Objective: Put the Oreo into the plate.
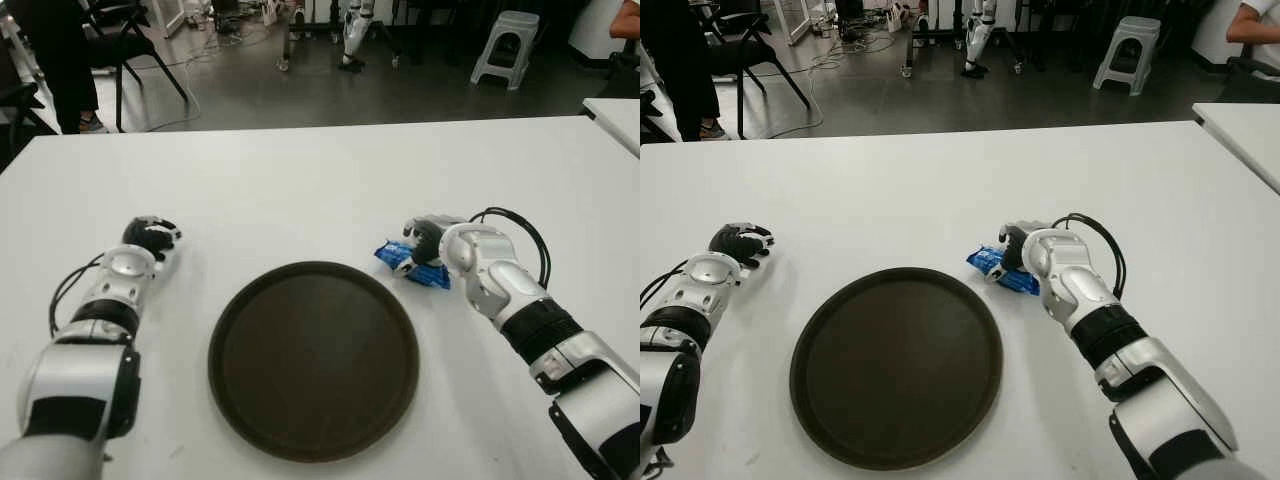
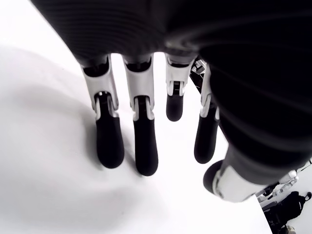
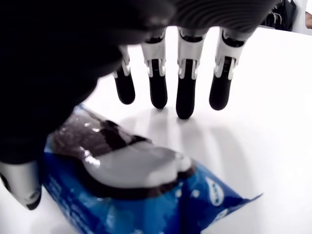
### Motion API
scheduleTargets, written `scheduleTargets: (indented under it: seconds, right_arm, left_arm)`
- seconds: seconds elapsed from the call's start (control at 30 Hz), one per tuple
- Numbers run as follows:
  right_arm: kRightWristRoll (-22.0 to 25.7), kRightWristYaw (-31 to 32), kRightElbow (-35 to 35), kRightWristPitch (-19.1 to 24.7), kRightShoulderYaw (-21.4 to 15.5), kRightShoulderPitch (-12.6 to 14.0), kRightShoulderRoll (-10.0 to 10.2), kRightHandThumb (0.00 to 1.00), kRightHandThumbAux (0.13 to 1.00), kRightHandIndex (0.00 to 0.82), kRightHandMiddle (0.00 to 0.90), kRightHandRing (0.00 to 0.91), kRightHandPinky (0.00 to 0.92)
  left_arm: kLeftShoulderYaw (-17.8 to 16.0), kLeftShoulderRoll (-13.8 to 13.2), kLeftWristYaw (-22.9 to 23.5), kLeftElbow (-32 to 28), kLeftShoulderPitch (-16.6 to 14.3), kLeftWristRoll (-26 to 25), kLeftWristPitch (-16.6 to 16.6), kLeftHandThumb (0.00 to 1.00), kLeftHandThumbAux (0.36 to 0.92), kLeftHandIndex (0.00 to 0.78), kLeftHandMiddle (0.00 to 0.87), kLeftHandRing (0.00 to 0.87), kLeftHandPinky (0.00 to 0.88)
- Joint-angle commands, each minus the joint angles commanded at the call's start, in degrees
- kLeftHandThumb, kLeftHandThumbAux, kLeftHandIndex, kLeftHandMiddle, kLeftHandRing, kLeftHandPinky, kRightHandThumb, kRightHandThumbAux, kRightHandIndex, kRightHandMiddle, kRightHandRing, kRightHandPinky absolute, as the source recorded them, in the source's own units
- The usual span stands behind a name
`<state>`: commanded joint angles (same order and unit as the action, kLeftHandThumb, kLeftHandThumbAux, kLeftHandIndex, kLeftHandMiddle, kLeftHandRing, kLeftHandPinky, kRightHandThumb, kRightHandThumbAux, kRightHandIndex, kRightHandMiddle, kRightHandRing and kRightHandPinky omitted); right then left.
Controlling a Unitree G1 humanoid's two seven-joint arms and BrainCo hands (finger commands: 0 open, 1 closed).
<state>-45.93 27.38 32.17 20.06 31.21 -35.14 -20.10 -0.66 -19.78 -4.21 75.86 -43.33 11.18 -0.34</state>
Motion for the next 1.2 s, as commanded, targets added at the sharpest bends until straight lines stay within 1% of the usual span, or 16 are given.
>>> scheduleTargets:
  seconds: [0.1,0.3,0.43,0.6,0.73,0.87,0.9,0.93,0.97,1.0,1.03,1.07,1.13,1.2]
  right_arm:
    - [-0.01,-0.29,-0.11,-0.52,0.05,0.11,-0.17,0.0,0.604,0.251,0.301,0.305,0.328]
    - [0.15,-0.37,-0.42,-1.21,0.08,0.25,-0.44,0.0,0.619,0.263,0.313,0.31,0.35]
    - [0.11,-0.42,-0.5,-1.56,0.12,0.29,-0.56,0.0,0.631,0.273,0.32,0.313,0.352]
    - [-0.25,-1.21,-0.6,-1.32,0.11,0.4,-0.47,0.0,0.63,0.273,0.323,0.326,0.364]
    - [-0.9,-4.4,-0.71,-0.48,-0.26,0.88,-0.05,0.0,0.657,0.294,0.324,0.344,0.389]
    - [-1.64,-10.6,0.18,0.22,-0.62,1.43,0.88,0.0,0.686,0.322,0.342,0.372,0.42]
    - [-1.83,-13.65,1.52,-0.09,-0.68,1.35,1.35,0.054,0.717,0.362,0.378,0.413,0.461]
    - [-1.91,-15.84,2.52,-0.33,-0.69,1.27,1.68,0.181,0.719,0.375,0.419,0.451,0.492]
    - [-2.02,-17.75,2.84,-0.32,-0.74,1.38,1.88,0.365,0.721,0.394,0.479,0.506,0.538]
    - [-2.04,-19.03,3.06,-0.3,-0.74,1.44,2.0,0.431,0.721,0.401,0.512,0.536,0.566]
    - [-2.01,-20.17,3.3,-0.08,-0.78,1.47,2.21,0.527,0.722,0.411,0.559,0.58,0.608]
    - [-1.91,-21.07,3.61,0.05,-0.77,1.43,2.36,0.588,0.722,0.419,0.602,0.618,0.643]
    - [-1.7,-22.7,4.46,0.4,-0.77,1.27,2.77,0.641,0.721,0.426,0.647,0.659,0.678]
    - [-1.5,-23.7,4.96,0.7,-0.73,1.16,3.05,0.668,0.721,0.429,0.673,0.683,0.698]
  left_arm:
    - [-0.09,0.0,0.0,0.01,0.03,-0.11,-0.08,0.671,0.728,0.397,0.132,0.163,0.188]
    - [-0.26,0.03,-0.03,0.06,0.0,-0.22,-0.02,0.673,0.728,0.397,0.126,0.164,0.202]
    - [-0.38,0.03,-0.02,0.07,0.02,-0.32,-0.02,0.673,0.727,0.397,0.128,0.163,0.198]
    - [-0.53,0.08,-0.02,0.05,0.03,-0.43,-0.03,0.671,0.727,0.397,0.125,0.152,0.17]
    - [-0.32,0.14,-0.14,0.0,-0.08,-0.23,0.13,0.669,0.727,0.397,0.126,0.151,0.164]
    - [-0.1,0.15,-0.34,-0.05,-0.12,-0.03,0.25,0.668,0.727,0.397,0.134,0.16,0.168]
    - [-0.2,0.17,-0.47,-0.05,-0.03,-0.11,0.08,0.668,0.727,0.397,0.137,0.16,0.158]
    - [-0.28,0.17,-0.56,-0.05,0.04,-0.18,-0.05,0.669,0.727,0.397,0.14,0.164,0.164]
    - [-0.4,0.18,-0.58,-0.03,0.1,-0.28,-0.22,0.67,0.727,0.397,0.145,0.169,0.174]
    - [-0.47,0.19,-0.58,-0.02,0.13,-0.35,-0.32,0.671,0.727,0.397,0.146,0.171,0.177]
    - [-0.54,0.2,-0.55,0.0,0.13,-0.4,-0.33,0.671,0.727,0.397,0.147,0.174,0.183]
    - [-0.58,0.21,-0.53,0.01,0.13,-0.44,-0.33,0.671,0.727,0.397,0.145,0.173,0.182]
    - [-0.71,0.24,-0.55,0.02,0.11,-0.56,-0.25,0.671,0.727,0.397,0.143,0.172,0.181]
    - [-0.76,0.23,-0.54,0.03,0.11,-0.61,-0.19,0.67,0.727,0.397,0.142,0.172,0.18]
